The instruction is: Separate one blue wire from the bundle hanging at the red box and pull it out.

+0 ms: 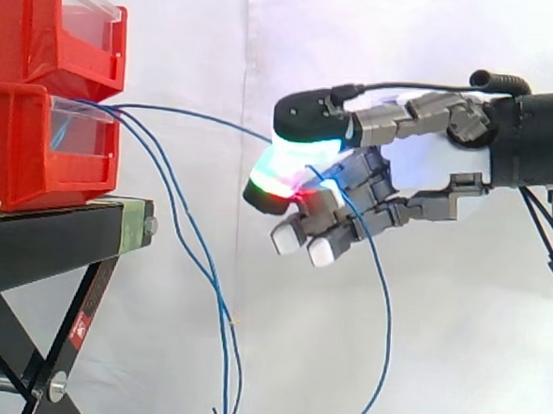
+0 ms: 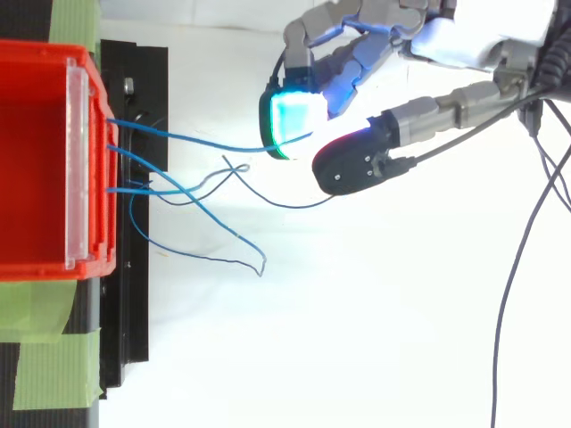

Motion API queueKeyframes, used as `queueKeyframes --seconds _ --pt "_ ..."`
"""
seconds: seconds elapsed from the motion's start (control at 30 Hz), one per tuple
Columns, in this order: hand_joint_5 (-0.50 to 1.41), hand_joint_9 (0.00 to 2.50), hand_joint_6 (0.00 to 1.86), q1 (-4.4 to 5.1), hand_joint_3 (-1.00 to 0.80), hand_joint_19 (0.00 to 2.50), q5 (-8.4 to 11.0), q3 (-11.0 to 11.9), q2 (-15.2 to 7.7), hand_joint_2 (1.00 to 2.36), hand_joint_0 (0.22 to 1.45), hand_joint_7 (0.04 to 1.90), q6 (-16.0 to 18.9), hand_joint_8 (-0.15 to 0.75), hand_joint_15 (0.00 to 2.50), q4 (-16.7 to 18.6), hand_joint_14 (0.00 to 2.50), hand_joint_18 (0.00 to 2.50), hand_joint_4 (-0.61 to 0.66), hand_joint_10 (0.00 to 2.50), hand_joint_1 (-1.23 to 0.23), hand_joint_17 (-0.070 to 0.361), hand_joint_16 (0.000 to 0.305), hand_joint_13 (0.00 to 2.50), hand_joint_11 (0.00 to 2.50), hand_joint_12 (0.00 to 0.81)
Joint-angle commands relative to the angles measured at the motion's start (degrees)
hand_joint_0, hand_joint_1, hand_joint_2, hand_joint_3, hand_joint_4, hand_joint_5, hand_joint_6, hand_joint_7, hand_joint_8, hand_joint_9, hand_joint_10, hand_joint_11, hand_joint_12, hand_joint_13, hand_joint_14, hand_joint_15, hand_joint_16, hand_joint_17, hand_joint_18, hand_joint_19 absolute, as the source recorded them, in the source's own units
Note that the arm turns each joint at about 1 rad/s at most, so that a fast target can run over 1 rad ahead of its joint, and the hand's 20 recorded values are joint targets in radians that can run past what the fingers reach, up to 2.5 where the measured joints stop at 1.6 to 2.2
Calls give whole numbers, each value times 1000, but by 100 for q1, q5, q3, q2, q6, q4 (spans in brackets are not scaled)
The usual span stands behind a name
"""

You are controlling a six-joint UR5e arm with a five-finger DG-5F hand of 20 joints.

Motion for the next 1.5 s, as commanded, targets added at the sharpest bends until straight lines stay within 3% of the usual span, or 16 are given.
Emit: queueKeyframes --seconds 0.0,0.27,0.4,0.6,0.67,0.73,0.83,1.0,1.07,1.33,1.43,1.47 --pt "-137 815 743 37 -56 770 -50 -14 3 1030 602 1387 -65 331 755 -297 23 510 175 18 -788 114 51 534 1333 407" --pt "-138 827 745 63 -51 760 -147 -23 3 1031 602 1381 -92 328 749 -525 24 509 176 17 -785 114 51 538 1331 410" --pt "-138 825 747 81 -56 761 -164 -234 12 1030 604 1378 -65 328 737 -578 24 501 174 18 -784 114 51 526 1331 407" --pt "-139 823 748 142 -54 753 -129 -638 152 1030 604 1376 -39 328 726 -253 24 494 173 19 -783 114 51 518 1319 405" --pt "-139 822 748 177 -53 753 -6 -885 311 1030 604 1376 -39 328 727 -59 23 495 168 19 -784 114 51 518 1326 405" --pt "-139 824 749 195 -56 753 38 -946 355 1030 605 1374 -39 328 719 37 23 491 171 18 -784 114 51 516 1319 404" --pt "-139 825 749 274 -53 753 293 -1245 592 1030 605 1374 -30 329 719 292 23 491 168 18 -783 114 51 513 1319 403" --pt "-140 830 751 406 -53 743 442 -1684 820 1030 605 1369 58 329 716 327 24 488 171 19 -782 114 51 509 1308 401" --pt "-140 830 751 476 -56 752 609 -1860 873 1030 606 1367 137 329 716 468 23 483 171 18 -782 113 50 509 1330 401" --pt "-141 844 752 591 -55 745 653 -2001 882 1030 606 1370 392 326 699 327 24 482 173 18 -781 113 50 499 1330 393" --pt "-141 846 754 617 -58 745 671 -2115 873 1031 606 1358 462 327 695 459 24 480 176 18 -780 112 50 497 1330 391" --pt "-141 846 752 643 -53 743 732 -2212 873 1030 605 1370 515 327 705 670 24 480 171 18 -779 113 50 497 1328 391"
